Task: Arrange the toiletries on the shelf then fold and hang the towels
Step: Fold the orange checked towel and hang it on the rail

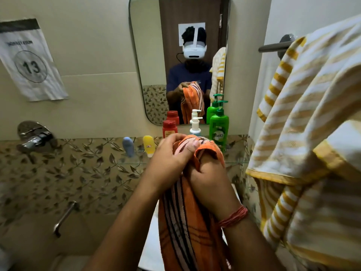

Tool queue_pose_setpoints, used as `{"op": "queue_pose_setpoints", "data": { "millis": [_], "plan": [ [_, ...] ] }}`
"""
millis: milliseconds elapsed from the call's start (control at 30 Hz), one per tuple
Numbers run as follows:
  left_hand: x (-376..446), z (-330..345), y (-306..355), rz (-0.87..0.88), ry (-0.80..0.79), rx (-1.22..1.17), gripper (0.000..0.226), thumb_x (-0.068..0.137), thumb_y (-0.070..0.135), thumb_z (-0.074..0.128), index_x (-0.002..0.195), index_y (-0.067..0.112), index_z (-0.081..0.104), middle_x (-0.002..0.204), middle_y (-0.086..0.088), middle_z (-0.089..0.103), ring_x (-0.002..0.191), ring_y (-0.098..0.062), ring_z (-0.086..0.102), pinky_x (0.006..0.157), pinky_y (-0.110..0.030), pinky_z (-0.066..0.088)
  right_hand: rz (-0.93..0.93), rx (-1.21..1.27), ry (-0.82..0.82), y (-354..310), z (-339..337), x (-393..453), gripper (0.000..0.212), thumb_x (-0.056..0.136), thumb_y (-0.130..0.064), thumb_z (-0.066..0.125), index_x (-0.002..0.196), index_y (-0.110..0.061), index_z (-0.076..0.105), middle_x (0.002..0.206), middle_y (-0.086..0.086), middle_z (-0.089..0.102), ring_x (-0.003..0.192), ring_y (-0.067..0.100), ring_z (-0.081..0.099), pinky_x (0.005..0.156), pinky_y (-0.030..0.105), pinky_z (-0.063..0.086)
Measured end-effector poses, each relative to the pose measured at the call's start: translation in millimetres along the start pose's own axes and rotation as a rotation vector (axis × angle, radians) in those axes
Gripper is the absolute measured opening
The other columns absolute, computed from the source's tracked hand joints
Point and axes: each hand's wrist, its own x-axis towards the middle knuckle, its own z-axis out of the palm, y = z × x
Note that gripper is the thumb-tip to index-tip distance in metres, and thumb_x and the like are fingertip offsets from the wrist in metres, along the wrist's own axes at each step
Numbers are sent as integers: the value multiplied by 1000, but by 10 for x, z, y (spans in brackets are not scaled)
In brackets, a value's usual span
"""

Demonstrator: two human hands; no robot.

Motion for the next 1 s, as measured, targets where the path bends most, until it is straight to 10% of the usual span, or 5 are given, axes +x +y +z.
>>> {"op": "queue_pose_setpoints", "data": {
  "millis": [267, 600, 800, 1000],
  "plan": [
    [-47, -43, -158, -64, 43, -160, 13, 88, 35, 59, 89, 26, 67, 95, -11, 71, 95, -31, 68, 90, -57, 55, 65, 116, -359, 238, -79, 9, 32, 94, -48, 57, 122, -33, 60, 113, -10, 69, 108, 6, 64, 96, 40, 53],
    [-81, -58, -336, -152, 277, -343, 28, 93, 29, 45, 67, 21, 52, 69, -3, 53, 69, -18, 49, 69, -39, 41, 407, 815, 399, 418, 81, 50, 12, 93, -27, 60, 96, -19, 68, 93, 9, 75, 88, 24, 70, 80, 42, 55],
    [-55, -113, -442, -284, 70, -836, 36, 97, 18, 44, 63, 16, 57, 68, -6, 55, 67, -19, 52, 74, -39, 45, 460, 1018, -48, 375, -42, 72, 30, 96, -25, 55, 108, -2, 70, 105, 20, 74, 92, 26, 71, 82, 34, 59],
    [-98, -198, -397, -80, 18, -401, 26, 87, 39, 58, 102, 20, 68, 104, -3, 69, 99, -20, 66, 90, -38, 52, 342, 1064, -351, 405, -53, 62, 25, 86, -13, 67, 109, -4, 70, 104, 18, 72, 89, 24, 70, 81, 32, 58]
  ]
}}
